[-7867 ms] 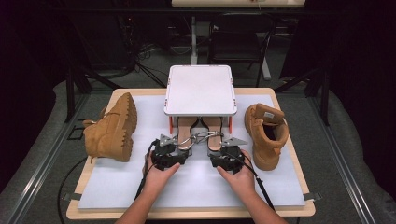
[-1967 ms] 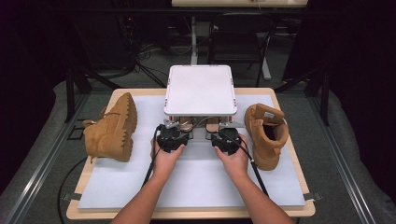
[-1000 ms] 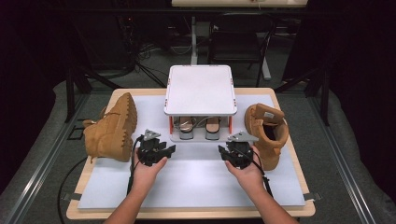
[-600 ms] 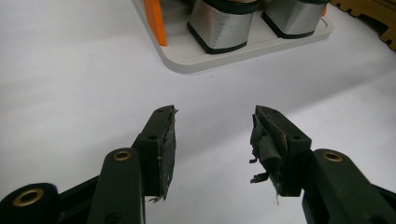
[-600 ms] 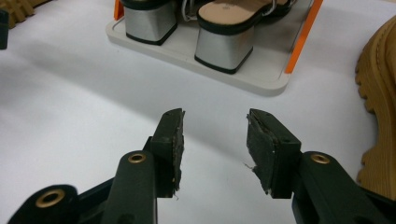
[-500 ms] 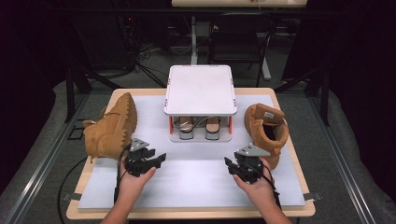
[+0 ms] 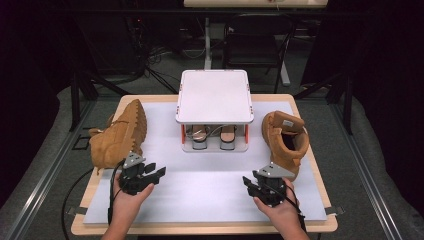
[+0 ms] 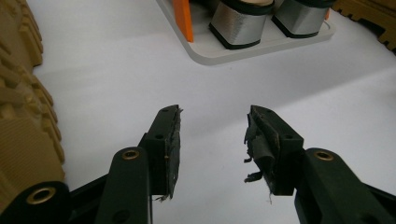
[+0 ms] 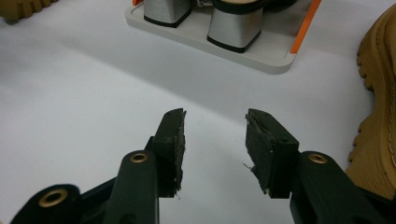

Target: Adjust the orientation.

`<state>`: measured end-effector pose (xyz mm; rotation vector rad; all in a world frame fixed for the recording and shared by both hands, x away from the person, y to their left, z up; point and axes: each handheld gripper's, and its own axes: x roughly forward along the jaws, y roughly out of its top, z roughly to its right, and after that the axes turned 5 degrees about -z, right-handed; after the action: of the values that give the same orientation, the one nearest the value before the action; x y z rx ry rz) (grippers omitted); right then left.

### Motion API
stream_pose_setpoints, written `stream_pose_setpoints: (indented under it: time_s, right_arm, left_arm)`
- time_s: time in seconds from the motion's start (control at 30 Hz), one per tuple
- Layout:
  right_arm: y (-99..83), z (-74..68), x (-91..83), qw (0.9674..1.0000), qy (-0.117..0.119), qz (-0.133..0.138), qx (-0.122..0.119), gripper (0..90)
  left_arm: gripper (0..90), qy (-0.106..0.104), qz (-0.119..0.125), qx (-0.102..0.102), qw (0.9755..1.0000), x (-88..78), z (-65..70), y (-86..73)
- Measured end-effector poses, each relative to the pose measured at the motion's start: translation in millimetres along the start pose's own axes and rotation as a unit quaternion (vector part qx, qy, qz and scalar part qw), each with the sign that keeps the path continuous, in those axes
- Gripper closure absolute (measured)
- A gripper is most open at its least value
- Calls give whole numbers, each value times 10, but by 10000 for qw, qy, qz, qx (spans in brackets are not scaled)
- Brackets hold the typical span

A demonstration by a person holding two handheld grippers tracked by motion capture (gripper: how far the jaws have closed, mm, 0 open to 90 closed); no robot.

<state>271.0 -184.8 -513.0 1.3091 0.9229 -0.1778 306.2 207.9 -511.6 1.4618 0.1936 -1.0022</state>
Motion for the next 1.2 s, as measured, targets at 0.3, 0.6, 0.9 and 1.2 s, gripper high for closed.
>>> stream_pose_setpoints:
  time_s: [0.3,0.6,0.9,1.2]
  right_arm:
    - [-147,165,-26,9987,169,-255,396,579]
    - [-213,235,-61,9979,155,-197,591,577]
    - [-235,243,-8,9975,207,-255,631,565]
    - [-250,263,14,9965,283,-293,723,554]
  left_arm:
    - [527,132,65,-247,9996,-147,-193,-73]
    - [519,348,200,-578,9975,-323,-407,-73]
    - [460,493,226,-707,9960,-393,-537,-75]
    - [417,532,133,-708,9960,-453,-653,67]
